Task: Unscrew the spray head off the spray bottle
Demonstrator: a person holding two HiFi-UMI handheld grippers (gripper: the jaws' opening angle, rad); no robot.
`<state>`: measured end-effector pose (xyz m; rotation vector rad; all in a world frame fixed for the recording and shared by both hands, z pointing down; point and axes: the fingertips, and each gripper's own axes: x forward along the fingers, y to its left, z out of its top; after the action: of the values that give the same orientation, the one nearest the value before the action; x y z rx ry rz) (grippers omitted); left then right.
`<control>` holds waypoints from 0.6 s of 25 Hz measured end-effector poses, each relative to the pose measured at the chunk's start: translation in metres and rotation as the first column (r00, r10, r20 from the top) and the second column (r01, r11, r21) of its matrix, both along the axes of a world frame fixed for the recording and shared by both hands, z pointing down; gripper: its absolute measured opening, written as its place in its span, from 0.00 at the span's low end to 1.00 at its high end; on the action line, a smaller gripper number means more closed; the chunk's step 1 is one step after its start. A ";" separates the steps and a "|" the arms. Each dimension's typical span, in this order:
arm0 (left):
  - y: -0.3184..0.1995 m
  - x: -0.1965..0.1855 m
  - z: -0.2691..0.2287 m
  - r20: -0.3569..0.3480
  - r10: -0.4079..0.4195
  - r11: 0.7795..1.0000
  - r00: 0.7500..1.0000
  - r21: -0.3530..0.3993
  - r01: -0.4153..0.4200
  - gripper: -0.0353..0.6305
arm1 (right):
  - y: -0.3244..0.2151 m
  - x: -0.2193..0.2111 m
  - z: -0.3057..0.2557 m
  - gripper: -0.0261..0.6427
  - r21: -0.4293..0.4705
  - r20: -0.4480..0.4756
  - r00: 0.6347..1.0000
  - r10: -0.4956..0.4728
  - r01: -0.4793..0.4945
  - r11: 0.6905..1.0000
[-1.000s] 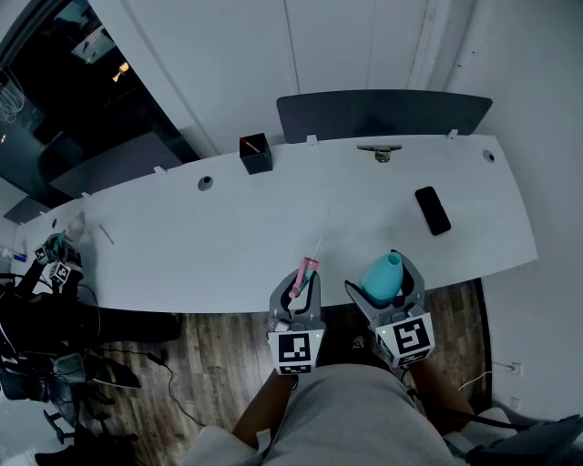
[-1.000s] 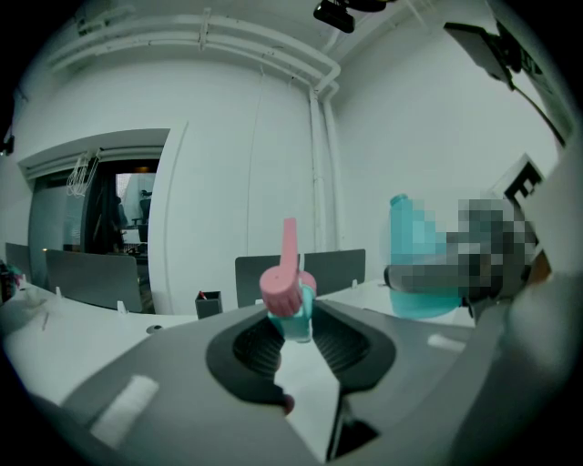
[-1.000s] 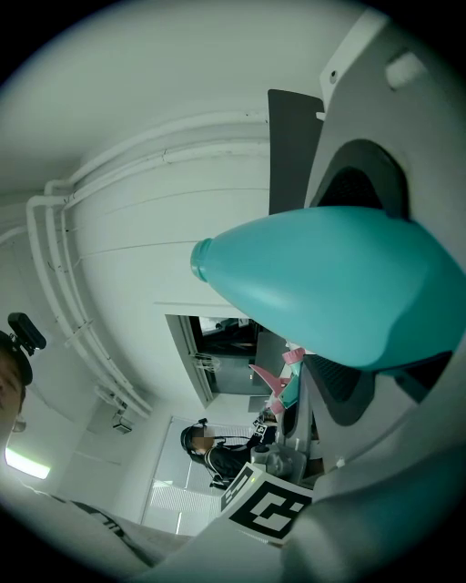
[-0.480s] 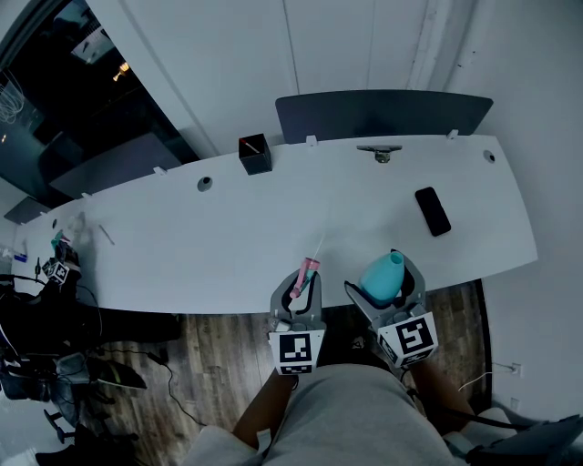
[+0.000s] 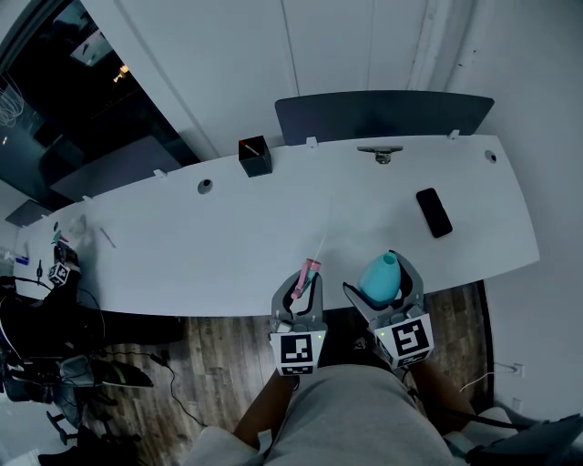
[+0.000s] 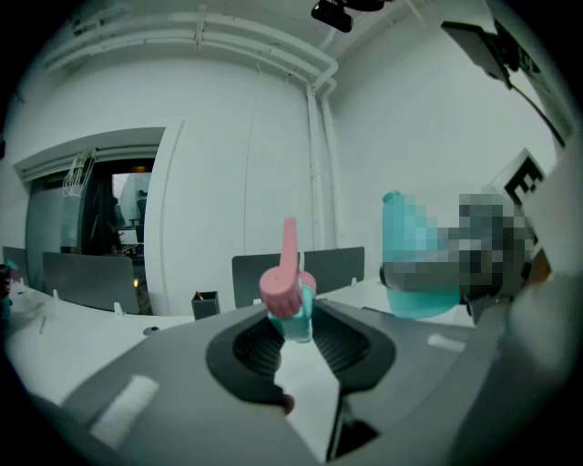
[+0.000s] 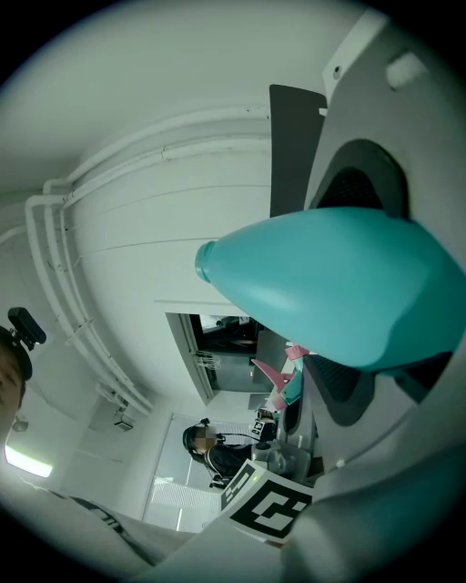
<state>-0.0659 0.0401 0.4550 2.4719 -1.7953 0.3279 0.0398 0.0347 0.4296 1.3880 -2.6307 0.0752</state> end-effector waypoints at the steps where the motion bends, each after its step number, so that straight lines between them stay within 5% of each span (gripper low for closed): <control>1: -0.001 0.001 0.000 0.000 0.001 1.000 1.000 0.000 -0.001 0.19 | -0.001 0.000 0.000 0.72 0.003 -0.002 1.000 0.000 0.000 1.000; 15: -0.008 0.001 -0.001 0.007 0.006 1.000 1.000 0.000 -0.006 0.19 | -0.008 -0.003 -0.003 0.71 0.002 0.002 1.000 -0.008 0.008 1.000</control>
<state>-0.0645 0.0319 0.4543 2.4800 -1.7908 0.3376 0.0372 0.0263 0.4270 1.3782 -2.6387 0.0733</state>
